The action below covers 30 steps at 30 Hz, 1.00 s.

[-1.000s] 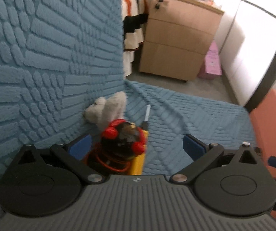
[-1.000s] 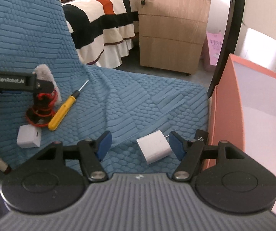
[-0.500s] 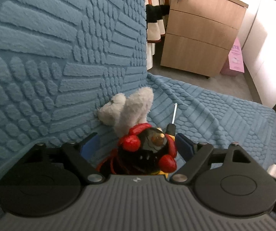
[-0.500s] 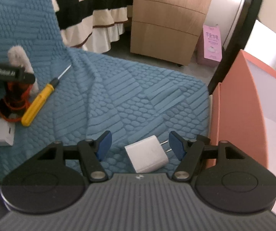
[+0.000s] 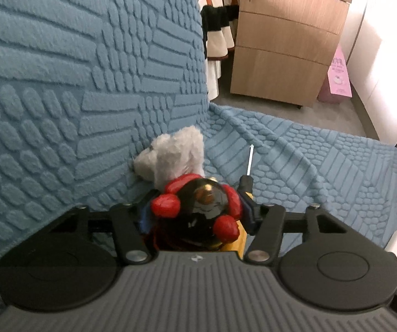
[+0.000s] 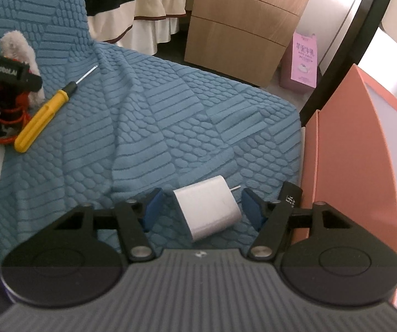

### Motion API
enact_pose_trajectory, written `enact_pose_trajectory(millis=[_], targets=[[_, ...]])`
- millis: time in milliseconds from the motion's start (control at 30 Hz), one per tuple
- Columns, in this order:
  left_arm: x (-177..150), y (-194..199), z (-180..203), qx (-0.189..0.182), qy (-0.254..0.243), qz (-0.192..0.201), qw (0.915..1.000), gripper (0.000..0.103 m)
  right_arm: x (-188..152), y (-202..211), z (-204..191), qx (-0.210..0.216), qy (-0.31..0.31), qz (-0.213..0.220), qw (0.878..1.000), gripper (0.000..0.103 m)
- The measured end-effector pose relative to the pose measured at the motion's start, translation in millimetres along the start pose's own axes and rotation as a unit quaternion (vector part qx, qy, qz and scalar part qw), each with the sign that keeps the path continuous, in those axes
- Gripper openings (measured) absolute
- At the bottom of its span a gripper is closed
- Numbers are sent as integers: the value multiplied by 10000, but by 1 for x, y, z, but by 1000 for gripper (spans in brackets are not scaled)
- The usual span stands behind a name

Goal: Organize rigid objects
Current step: 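Reach the left gripper to the red toy figure while the right gripper grasps the white adapter, then close the left gripper on the red toy figure and lift it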

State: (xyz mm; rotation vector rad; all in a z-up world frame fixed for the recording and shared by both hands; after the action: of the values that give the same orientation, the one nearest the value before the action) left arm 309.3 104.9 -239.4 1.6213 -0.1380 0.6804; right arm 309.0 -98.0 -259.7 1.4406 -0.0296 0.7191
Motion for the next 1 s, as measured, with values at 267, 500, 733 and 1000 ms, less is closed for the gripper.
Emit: enact_pose_trajectory(millis=[267, 500, 733, 1000], targets=[[2, 15, -4, -160, 74, 89, 9998, 65, -2, 8, 1, 13, -33, 78, 10000, 51], [1, 33, -5, -482, 157, 195, 9985, 64, -4, 16, 3, 98, -270, 95, 9995, 48], [-6, 50, 6, -878, 11, 231, 9959, 64, -6, 36, -2, 263, -371, 252, 9986, 48], [-23, 58, 29, -1252, -299, 127, 9916, 64, -12, 42, -3, 404, -670, 226, 9967, 48]])
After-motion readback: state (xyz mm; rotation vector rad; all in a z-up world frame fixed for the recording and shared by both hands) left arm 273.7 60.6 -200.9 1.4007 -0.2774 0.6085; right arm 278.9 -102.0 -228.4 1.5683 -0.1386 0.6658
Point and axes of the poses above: each gripper's, at about its wrist camera, not at the fingertips, and y roughly against the way its jaws point, z to its right, x to its top, the point moved 1 cm from there along -y, roughly the way its jaws point, and after that the axes turned 8 degrees about -z, right-handed, at the moved point
